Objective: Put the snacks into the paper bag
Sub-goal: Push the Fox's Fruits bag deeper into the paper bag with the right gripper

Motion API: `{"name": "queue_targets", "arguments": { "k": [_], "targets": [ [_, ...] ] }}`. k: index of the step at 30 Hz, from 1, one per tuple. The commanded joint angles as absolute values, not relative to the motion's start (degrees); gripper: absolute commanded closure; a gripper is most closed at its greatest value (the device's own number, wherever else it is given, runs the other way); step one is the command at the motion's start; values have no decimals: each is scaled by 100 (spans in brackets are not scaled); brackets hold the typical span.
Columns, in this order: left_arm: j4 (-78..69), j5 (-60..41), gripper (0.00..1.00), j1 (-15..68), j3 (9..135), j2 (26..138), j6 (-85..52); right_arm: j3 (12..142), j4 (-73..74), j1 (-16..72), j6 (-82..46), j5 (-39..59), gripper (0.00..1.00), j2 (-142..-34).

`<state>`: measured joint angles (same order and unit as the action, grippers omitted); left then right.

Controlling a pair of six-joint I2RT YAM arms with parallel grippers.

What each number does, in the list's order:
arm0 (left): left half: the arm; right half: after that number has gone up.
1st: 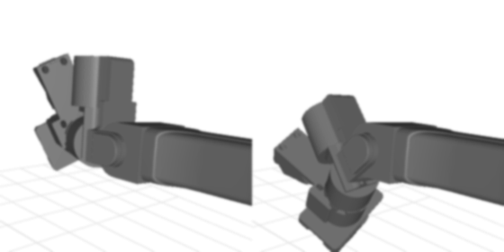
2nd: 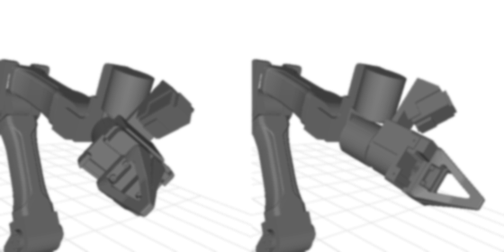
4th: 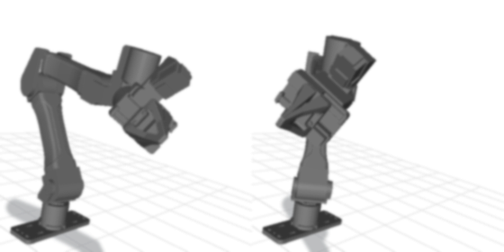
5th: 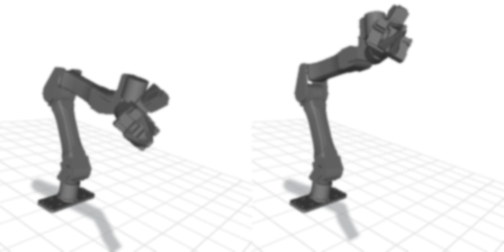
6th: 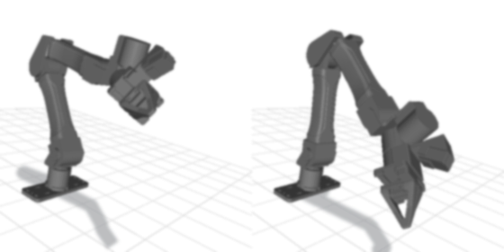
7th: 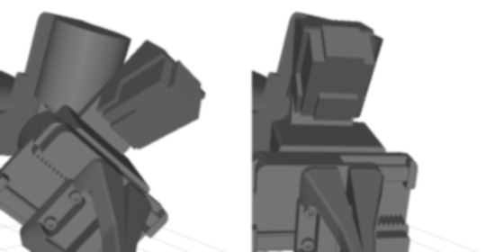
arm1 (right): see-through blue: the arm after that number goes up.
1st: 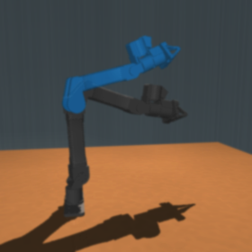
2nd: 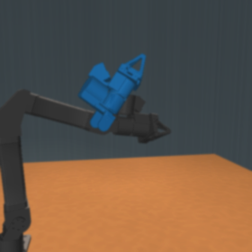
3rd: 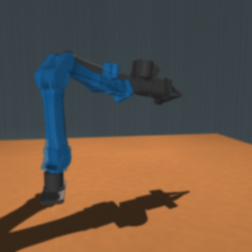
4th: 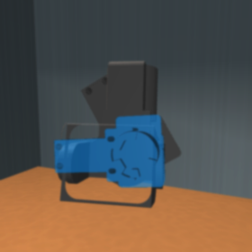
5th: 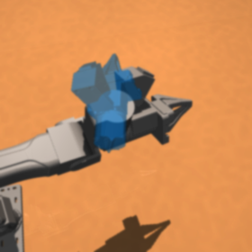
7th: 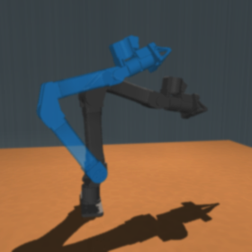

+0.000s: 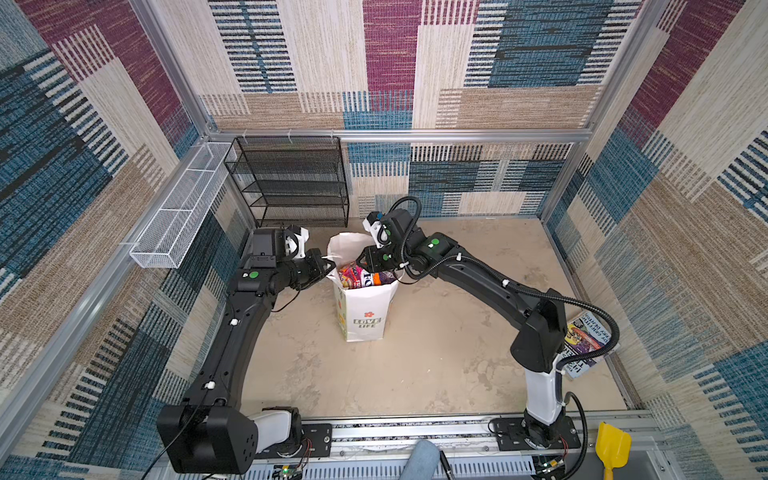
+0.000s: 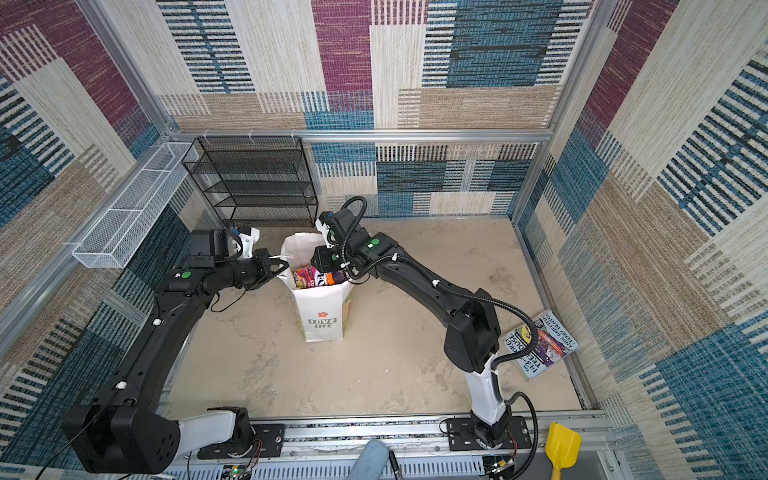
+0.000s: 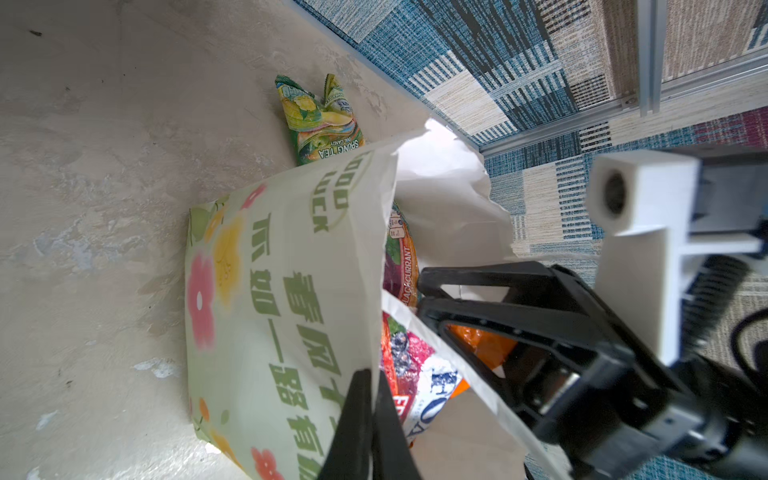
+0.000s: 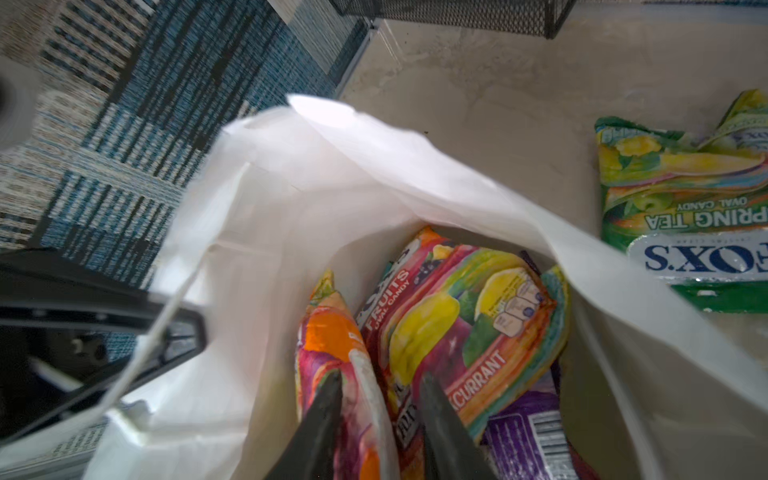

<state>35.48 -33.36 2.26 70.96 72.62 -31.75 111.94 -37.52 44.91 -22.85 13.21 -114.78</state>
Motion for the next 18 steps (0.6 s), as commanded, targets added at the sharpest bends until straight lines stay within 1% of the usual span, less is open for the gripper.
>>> {"name": "queue_targets", "arguments": {
  "k": [1,6,8,11,13,18],
  "targets": [
    [3346,-3414,100,220,7130,7234,-3181,11357,-3854,4396,-2154,1127,65,-11657],
    [3349,-3430,100,207,7137,7238,-3190,11261,-3719,4003,-2335,1450,58,-11815],
    [3339,-3445,100,202,7135,7240,-3190,11222,-3622,3984,-2349,1553,54,-11770],
    [3333,-3455,100,189,7120,7231,-3199,11298,-3532,3998,-2369,1795,50,-11620],
    [3331,-3460,100,189,7121,7241,-3199,11329,-3444,4033,-2364,1828,45,-11414],
    [3331,-3450,100,179,7119,7253,-3208,11282,-3064,4043,-2272,2221,26,-10714]
  ]
}}
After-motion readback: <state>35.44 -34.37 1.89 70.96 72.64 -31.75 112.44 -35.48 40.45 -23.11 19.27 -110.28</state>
